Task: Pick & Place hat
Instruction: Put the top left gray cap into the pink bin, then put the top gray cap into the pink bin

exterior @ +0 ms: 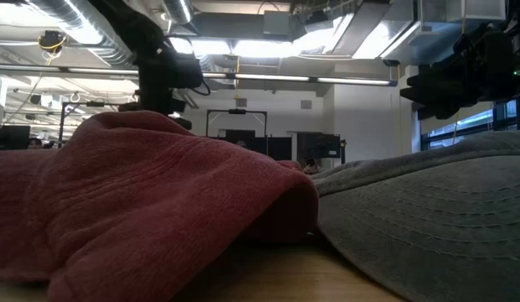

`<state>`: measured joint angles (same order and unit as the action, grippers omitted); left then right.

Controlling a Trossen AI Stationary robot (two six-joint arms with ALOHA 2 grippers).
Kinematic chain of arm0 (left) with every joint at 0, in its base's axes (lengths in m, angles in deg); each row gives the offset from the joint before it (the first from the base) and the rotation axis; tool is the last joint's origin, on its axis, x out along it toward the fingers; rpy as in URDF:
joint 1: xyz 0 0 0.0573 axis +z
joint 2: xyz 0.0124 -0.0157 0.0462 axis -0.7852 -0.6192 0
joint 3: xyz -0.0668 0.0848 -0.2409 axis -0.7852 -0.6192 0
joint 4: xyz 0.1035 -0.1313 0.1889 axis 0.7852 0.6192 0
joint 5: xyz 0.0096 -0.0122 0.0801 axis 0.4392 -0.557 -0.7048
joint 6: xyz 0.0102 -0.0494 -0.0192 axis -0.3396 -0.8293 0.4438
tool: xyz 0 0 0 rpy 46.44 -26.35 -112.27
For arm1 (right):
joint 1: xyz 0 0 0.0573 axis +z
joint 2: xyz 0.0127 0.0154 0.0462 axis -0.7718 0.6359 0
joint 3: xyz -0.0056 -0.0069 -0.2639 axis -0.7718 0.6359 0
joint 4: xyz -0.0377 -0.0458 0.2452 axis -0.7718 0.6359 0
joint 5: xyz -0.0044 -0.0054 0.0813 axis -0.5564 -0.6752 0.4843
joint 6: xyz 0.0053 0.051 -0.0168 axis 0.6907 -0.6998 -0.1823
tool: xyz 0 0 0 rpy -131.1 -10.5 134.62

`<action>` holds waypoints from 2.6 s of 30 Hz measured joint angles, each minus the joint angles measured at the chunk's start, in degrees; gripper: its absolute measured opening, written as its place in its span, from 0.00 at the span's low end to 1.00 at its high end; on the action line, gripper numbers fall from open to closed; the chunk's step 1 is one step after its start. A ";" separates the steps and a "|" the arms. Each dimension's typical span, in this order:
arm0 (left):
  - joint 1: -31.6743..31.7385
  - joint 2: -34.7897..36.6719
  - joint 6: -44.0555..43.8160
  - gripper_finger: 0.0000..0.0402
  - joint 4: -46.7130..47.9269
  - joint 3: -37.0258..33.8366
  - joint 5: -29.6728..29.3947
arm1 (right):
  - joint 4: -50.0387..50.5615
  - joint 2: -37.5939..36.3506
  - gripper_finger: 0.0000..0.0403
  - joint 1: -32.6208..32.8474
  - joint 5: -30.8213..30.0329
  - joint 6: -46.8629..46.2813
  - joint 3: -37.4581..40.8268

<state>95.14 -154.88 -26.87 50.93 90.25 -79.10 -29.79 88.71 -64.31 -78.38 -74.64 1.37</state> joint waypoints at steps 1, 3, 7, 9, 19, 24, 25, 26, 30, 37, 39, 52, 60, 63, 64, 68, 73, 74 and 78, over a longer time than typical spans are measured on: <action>0.00 0.00 -0.16 0.17 0.00 0.00 0.16 | 0.00 0.01 0.51 -0.02 -0.01 -0.01 0.00; -0.02 0.10 -0.19 0.23 0.01 0.00 -0.02 | 0.00 0.00 0.51 -0.01 0.00 0.00 -0.01; -0.02 1.40 -0.20 0.35 0.02 0.00 -0.20 | 0.00 0.01 0.51 -0.02 0.00 0.00 0.00; 0.04 2.40 -0.20 0.40 0.05 0.00 1.27 | 0.00 0.00 0.51 -0.02 -0.01 0.00 -0.02; -1.36 11.57 4.44 0.57 1.27 0.04 9.35 | 0.00 -0.01 0.51 -0.02 -0.02 -0.04 0.00; -9.72 18.88 2.52 0.57 1.13 0.04 12.04 | 0.00 0.01 0.51 -0.02 0.00 0.00 -0.01; -12.24 20.00 1.46 0.57 0.50 -0.04 11.57 | 0.00 0.01 0.51 -0.02 0.00 -0.02 0.00; -14.94 21.12 0.07 0.56 -1.24 -0.57 10.94 | 0.00 -0.01 0.51 -0.02 0.00 -0.02 0.00; -25.87 24.06 -4.48 0.57 -11.53 -5.16 9.48 | 0.00 0.00 0.51 -0.01 0.00 -0.01 -0.01; -39.01 23.42 -4.40 0.57 -33.76 -13.80 0.59 | -0.19 0.45 0.51 0.02 2.97 -1.18 -0.74; -40.86 23.31 -3.03 0.57 -38.76 -15.40 -1.57 | 1.97 2.10 0.51 0.02 2.56 -2.74 -2.62; -44.50 21.08 -1.81 0.56 -46.01 -16.63 -2.88 | 27.00 30.16 0.40 6.78 2.86 -11.23 -26.19; -44.69 16.55 -1.69 0.57 -47.59 -16.63 -2.69 | 47.90 48.37 0.39 14.72 3.08 -26.70 -39.46; -43.88 16.59 -1.66 0.56 -49.07 -16.63 -2.66 | 47.30 53.11 0.39 16.73 4.89 -32.14 -39.89; -43.79 16.67 -1.65 0.56 -49.20 -16.63 -2.62 | 47.00 54.45 0.39 17.21 6.30 -32.98 -39.87; -43.75 16.90 -1.65 0.56 -49.29 -16.63 -1.75 | 46.61 58.45 0.39 18.70 11.59 -31.71 -39.63; -43.74 16.90 -1.65 0.57 -49.26 -16.63 -0.65 | 47.12 61.28 0.44 18.31 11.48 -31.84 -39.63; -43.74 16.90 -1.65 0.57 -49.30 -16.63 -0.64 | 47.22 61.58 0.47 17.99 11.34 -31.40 -39.63; -43.74 16.90 -1.65 0.57 -49.29 -16.63 -0.64 | 47.14 62.41 0.60 17.14 8.04 -30.42 -39.63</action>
<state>51.40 -137.98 -28.51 1.64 73.62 -79.74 17.35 151.12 -47.18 -70.34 -105.07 -38.26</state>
